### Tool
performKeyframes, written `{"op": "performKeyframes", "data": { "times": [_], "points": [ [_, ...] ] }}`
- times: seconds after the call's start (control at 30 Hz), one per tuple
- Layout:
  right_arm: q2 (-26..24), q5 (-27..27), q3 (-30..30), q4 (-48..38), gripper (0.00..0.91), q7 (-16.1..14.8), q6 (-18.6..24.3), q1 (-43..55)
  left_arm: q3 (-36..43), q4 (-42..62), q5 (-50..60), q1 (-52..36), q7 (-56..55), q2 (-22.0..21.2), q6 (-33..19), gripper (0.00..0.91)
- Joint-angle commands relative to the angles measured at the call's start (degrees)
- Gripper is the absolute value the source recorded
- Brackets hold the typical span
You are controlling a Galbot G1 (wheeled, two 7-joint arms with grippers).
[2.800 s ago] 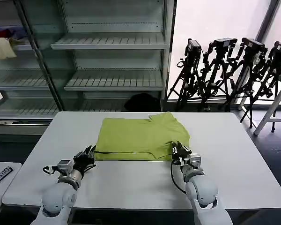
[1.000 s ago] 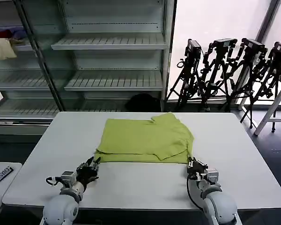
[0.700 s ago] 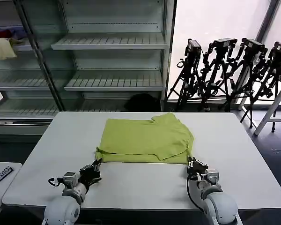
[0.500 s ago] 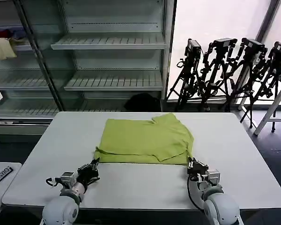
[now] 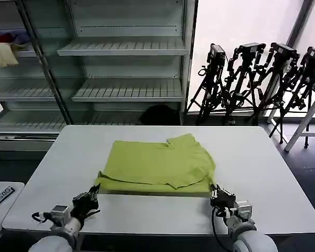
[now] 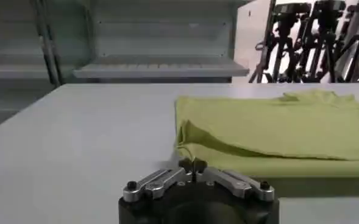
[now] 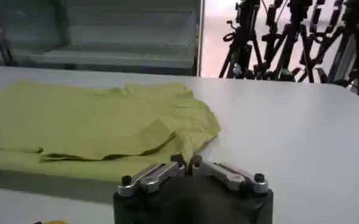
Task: Fold and organize the clothes.
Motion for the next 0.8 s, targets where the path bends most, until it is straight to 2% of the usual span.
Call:
{"op": "performKeyframes", "data": {
  "times": [0.03,0.43,0.47,0.5,0.53,0.8],
  "points": [
    [-0.9,0.4,-0.7,3.6,0.000,0.6,-0.3,-3.6,-4.0,-6.1,0.1,7.5,0.4,0.3,0.5,0.000],
    [-1.8,0.9,-4.3,-2.5,0.000,-1.0,-0.3,1.0,-2.5,-1.1,0.6,4.3,-1.5,-0.1,1.6,0.010],
    [-1.9,0.9,-4.5,-2.7,0.191,-1.1,-0.3,1.1,-2.5,-0.9,0.6,4.2,-1.8,-0.3,1.6,0.030],
    [-2.0,0.8,-4.7,-2.7,0.615,-1.1,-0.3,1.1,-2.5,-0.6,0.8,4.2,-1.8,-0.4,1.6,0.464],
    [-2.0,0.9,-4.8,-2.7,0.907,-1.1,-0.3,1.1,-2.5,-0.5,1.0,4.2,-1.7,-0.5,1.5,0.907],
    [-1.9,0.8,-4.2,-2.0,0.907,-0.3,-0.2,0.5,-2.1,-0.6,4.0,3.7,-2.4,-1.7,1.2,0.907]
  ]
}}
